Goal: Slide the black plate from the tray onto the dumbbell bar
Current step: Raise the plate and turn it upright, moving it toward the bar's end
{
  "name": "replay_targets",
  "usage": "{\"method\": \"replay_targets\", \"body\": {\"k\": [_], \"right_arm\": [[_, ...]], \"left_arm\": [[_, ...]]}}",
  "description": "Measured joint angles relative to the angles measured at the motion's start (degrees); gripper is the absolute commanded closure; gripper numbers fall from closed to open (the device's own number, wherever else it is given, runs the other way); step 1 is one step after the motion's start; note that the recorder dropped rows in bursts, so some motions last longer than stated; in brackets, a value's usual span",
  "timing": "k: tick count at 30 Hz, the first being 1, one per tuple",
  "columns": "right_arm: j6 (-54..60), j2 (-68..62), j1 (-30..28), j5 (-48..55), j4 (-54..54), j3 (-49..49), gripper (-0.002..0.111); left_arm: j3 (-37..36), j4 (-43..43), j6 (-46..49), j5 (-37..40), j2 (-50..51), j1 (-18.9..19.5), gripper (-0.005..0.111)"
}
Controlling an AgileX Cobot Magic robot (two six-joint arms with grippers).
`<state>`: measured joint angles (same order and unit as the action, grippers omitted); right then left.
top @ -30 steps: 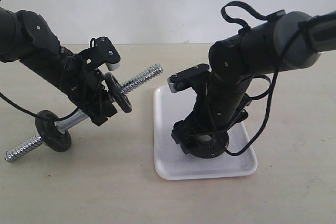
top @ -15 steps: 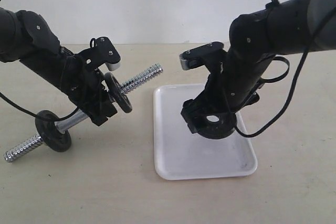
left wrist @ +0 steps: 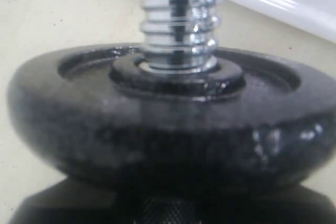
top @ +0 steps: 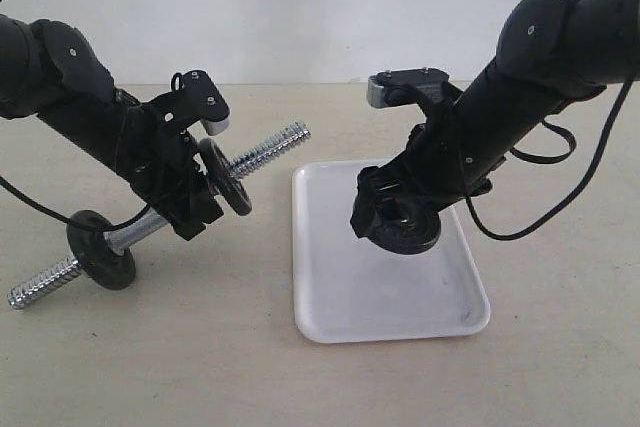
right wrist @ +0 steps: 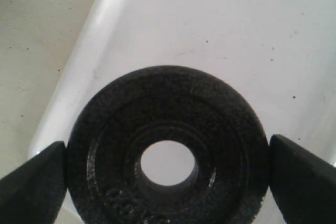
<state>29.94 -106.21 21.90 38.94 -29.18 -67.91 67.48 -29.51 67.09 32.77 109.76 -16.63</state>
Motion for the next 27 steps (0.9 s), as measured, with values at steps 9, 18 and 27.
{"method": "replay_targets", "body": {"k": [9, 18, 27], "right_arm": [[9.49, 0.00, -2.16, 3.16, -11.19, 0.00, 0.108], [18.36, 0.00, -7.88, 7.62, -20.86, 0.00, 0.108], [27.56, -0.31, -11.77, 15.62, -32.82, 0.00, 0.108]], "left_arm": [[0.00, 0.00, 0.00, 0.00, 0.00, 0.00, 0.102], [0.00, 0.00, 0.14, 0.34, 0.00, 0.00, 0.102], [0.00, 0.00, 1.62, 2.23, 0.00, 0.00, 0.102]]}}
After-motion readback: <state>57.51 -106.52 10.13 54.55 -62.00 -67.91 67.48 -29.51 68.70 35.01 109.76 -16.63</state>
